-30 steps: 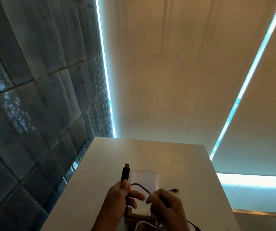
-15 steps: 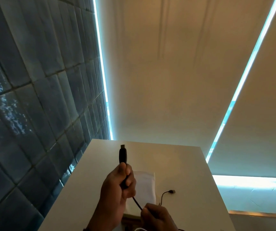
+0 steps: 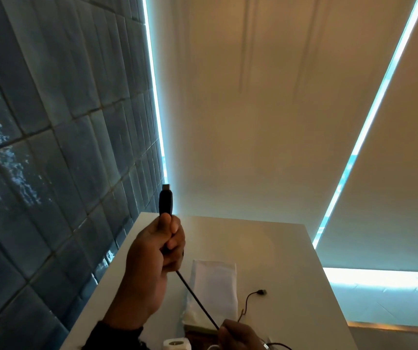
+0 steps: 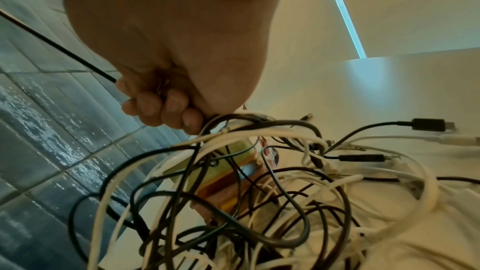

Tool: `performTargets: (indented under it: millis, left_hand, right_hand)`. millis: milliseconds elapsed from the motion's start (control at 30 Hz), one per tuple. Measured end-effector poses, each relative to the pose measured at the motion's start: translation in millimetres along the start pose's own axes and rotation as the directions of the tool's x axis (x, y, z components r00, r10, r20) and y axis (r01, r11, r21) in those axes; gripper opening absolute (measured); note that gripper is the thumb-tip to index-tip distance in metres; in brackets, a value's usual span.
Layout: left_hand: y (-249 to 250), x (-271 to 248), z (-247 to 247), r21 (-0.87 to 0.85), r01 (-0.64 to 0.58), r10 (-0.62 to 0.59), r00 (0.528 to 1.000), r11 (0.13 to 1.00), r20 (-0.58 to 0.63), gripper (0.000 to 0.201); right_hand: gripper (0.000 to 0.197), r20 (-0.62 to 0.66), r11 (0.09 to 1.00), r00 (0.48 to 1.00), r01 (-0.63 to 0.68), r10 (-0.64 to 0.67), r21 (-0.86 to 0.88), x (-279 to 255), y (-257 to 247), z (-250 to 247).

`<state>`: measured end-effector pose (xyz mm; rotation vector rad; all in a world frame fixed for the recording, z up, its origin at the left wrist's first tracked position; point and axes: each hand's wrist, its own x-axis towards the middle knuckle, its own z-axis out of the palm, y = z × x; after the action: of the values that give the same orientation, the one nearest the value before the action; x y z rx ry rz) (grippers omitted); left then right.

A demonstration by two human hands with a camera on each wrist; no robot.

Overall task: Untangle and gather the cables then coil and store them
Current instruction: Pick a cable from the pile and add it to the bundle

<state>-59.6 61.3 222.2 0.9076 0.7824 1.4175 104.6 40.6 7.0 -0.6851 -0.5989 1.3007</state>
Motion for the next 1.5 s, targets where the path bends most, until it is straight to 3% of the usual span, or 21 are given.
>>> performTargets:
  millis: [33, 67, 133, 167, 200, 233, 267, 300, 333, 367, 400, 467, 633, 833, 900, 1033, 1100, 1300, 1500]
  left_hand:
    - [4.4, 0.5, -0.2, 0.007, -0.014, 0.014, 1.0, 1.0, 0.004, 0.026]
    - [8.5, 1.2, 0.2, 0.012, -0.025, 0.024, 1.0, 1.0, 0.008, 0.026]
    - [14.3, 3.3, 0.7, 0.013, -0.04, 0.04, 0.999, 0.999, 0.017, 0.026]
    - [16.0, 4.3, 1.2, 0.015, -0.044, 0.044, 0.999, 0.999, 0.02, 0.026]
    - [16.9, 5.3, 1.7, 0.021, -0.044, 0.044, 0.999, 0.999, 0.02, 0.026]
    - [16.9, 5.9, 2.0, 0.028, -0.043, 0.043, 0.999, 0.999, 0.017, 0.026]
    - [16.3, 6.2, 1.7, 0.034, -0.041, 0.041, 0.999, 0.999, 0.013, 0.026]
    - [15.0, 6.0, 0.9, 0.039, -0.037, 0.037, 0.999, 0.999, 0.011, 0.026]
    - [13.1, 5.8, -0.3, 0.046, -0.026, 0.026, 1.0, 0.999, 0.013, 0.025]
    - [10.2, 5.6, -2.0, 0.057, -0.004, 0.003, 1.0, 0.998, 0.019, 0.025]
    - [6.0, 5.5, -3.4, 0.075, 0.032, -0.034, 0.999, 0.997, 0.027, 0.025]
    - [-7.6, 4.5, -4.6, 0.121, 0.132, -0.136, 0.99, 0.984, 0.029, 0.026]
    - [-50.7, -1.6, -1.7, 0.199, 0.367, -0.368, 0.929, 0.909, -0.034, 0.031]
    - [-76.4, -9.8, -7.2, 0.303, 0.494, -0.493, 0.866, 0.815, -0.085, 0.033]
    - [-76.4, -12.5, -3.9, 0.212, 0.475, -0.476, 0.878, 0.854, -0.049, 0.033]
    - [-74.4, -8.9, 1.1, -0.197, 0.371, -0.385, 0.922, 0.907, -0.037, 0.035]
    - [-73.3, -4.4, 1.0, -0.261, 0.32, -0.342, 0.939, 0.911, -0.043, 0.032]
    - [-58.2, 4.7, -1.9, -0.18, 0.207, -0.212, 0.977, 0.962, -0.011, 0.024]
    - [-38.4, 6.4, -0.2, -0.061, 0.115, -0.114, 0.993, 0.991, 0.029, 0.023]
  right_hand:
    - [0.009, -0.009, 0.953, 0.957, -0.29, 0.291, -0.086, -1.1, -7.9, 1.9]
    - [0.012, -0.03, 0.89, 0.902, -0.429, 0.43, -0.157, -10.1, -17.4, -2.0]
    - [0.031, -0.083, 0.854, 0.862, -0.506, 0.5, -0.117, -22.5, -21.8, -19.2]
    - [0.034, -0.101, 0.835, 0.858, -0.513, 0.503, -0.198, -19.1, -19.4, -16.6]
    - [0.032, -0.156, 0.802, 0.882, -0.469, 0.444, -0.37, -21.1, -16.6, -18.0]
    - [0.028, -0.084, 0.709, 0.93, -0.329, 0.358, -0.624, -25.3, -11.6, -20.9]
    - [0.024, -0.111, 0.644, 0.962, -0.25, 0.249, -0.723, -22.8, -5.4, -23.7]
    - [0.022, -0.138, 0.727, 0.961, -0.273, 0.242, -0.63, -20.0, -9.3, -19.1]
    - [0.023, -0.12, 0.743, 0.959, -0.277, 0.258, -0.61, -16.0, -19.1, -16.0]
    - [0.026, -0.111, 0.749, 0.939, -0.327, 0.325, -0.577, -11.7, -28.7, -11.6]
    - [0.029, -0.097, 0.699, 0.959, -0.262, 0.267, -0.666, -4.2, -36.4, -10.6]
    - [0.031, -0.107, 0.698, 0.947, -0.298, 0.304, -0.651, 6.8, -54.8, -3.6]
    - [0.018, 0.019, 0.827, 0.976, -0.174, 0.217, -0.535, 1.4, -76.3, 29.7]
    - [0.02, 0.197, 0.878, 0.97, -0.031, 0.142, -0.478, -8.1, -87.2, 46.8]
    - [0.021, 0.25, 0.894, 0.954, -0.036, 0.163, -0.446, -7.6, -84.8, 48.2]
    - [0.024, 0.277, 0.868, 0.928, -0.088, 0.249, -0.488, -5.6, -72.4, 39.5]
    - [0.026, 0.267, 0.845, 0.92, -0.112, 0.287, -0.523, -3.5, -66.1, 30.5]
    - [0.03, 0.213, 0.658, 0.876, -0.145, 0.432, -0.739, 9.0, -46.7, -5.1]
    - [0.035, 0.187, 0.585, 0.872, -0.131, 0.452, -0.8, 10.1, -37.3, -16.2]
